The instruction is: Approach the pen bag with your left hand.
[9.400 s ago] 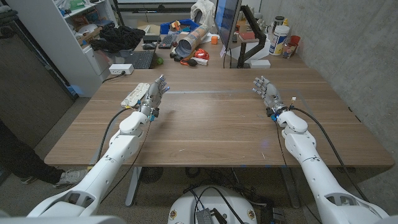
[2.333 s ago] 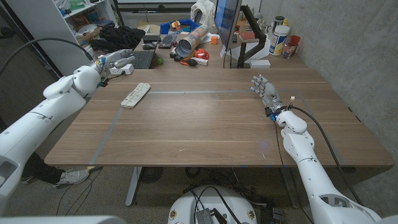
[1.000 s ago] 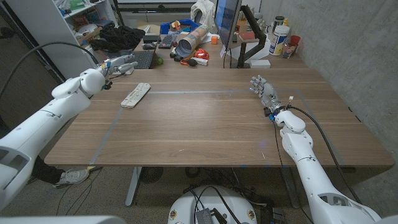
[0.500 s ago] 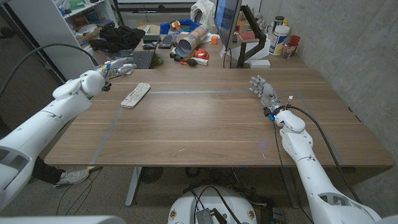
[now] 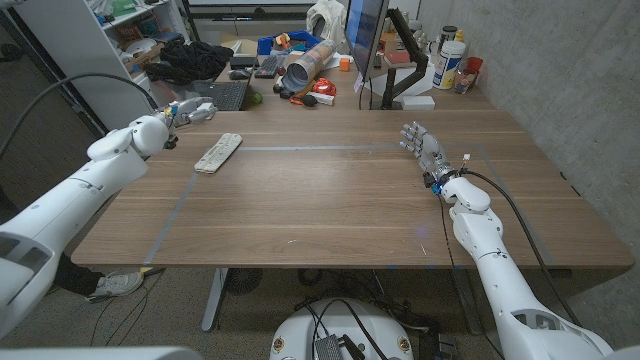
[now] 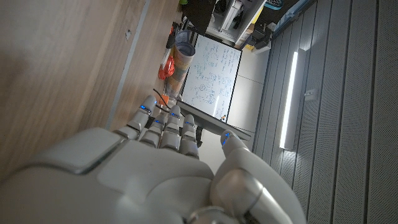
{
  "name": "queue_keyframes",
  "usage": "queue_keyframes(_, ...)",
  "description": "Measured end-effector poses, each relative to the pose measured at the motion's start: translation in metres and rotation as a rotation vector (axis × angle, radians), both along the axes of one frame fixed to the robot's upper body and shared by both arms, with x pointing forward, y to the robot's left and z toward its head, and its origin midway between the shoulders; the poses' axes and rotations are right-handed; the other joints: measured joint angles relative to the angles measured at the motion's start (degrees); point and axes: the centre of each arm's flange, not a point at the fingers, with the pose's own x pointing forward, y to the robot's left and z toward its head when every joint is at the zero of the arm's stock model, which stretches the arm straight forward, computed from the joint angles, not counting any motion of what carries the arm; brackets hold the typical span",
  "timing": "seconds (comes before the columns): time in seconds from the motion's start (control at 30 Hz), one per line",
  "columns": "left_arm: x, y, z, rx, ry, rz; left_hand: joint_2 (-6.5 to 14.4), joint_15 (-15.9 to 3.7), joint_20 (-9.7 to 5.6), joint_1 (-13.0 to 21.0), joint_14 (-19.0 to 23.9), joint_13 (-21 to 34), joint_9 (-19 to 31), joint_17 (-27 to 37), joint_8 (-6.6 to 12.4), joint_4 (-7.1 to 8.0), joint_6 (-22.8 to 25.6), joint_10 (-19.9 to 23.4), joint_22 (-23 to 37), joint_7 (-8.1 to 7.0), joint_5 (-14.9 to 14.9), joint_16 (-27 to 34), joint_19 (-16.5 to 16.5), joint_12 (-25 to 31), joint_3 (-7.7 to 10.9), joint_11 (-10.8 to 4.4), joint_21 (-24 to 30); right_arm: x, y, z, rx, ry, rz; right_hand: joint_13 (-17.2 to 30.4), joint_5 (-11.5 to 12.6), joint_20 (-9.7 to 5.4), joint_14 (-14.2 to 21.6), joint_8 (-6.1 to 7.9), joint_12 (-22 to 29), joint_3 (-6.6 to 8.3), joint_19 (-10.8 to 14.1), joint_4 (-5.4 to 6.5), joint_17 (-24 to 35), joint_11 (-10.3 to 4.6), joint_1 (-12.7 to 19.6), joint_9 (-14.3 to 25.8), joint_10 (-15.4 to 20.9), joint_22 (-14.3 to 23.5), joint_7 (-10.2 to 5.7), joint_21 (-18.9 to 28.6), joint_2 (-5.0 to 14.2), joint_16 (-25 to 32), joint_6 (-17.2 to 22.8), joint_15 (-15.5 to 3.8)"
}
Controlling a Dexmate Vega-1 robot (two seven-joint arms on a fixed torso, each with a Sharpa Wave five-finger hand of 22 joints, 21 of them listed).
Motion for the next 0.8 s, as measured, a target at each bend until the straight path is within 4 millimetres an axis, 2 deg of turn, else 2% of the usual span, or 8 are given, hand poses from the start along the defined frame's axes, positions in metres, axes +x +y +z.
queue_keyframes(0.8, 0.018, -0.002, -0.005, 0.002, 0.04, 0.015, 0.0, 0.0, 0.0, 0.0, 0.0, 0.0, 0.31, 0.0, 0.0, 0.0, 0.0, -0.02, 0.0, 0.0, 0.0, 0.0, 0.0, 0.0, 0.0, -0.02, 0.0, 0.002, -0.002, -0.002, -0.001, 0.008, -0.001, 0.0, 0.0, 0.0, 0.0, 0.0, 0.0, 0.0, 0.0, 0.0, 0.0, 0.0, 0.0, 0.0, 0.0, 0.0, 0.0, -0.6, 0.0, 0.0, 0.0, 0.0)
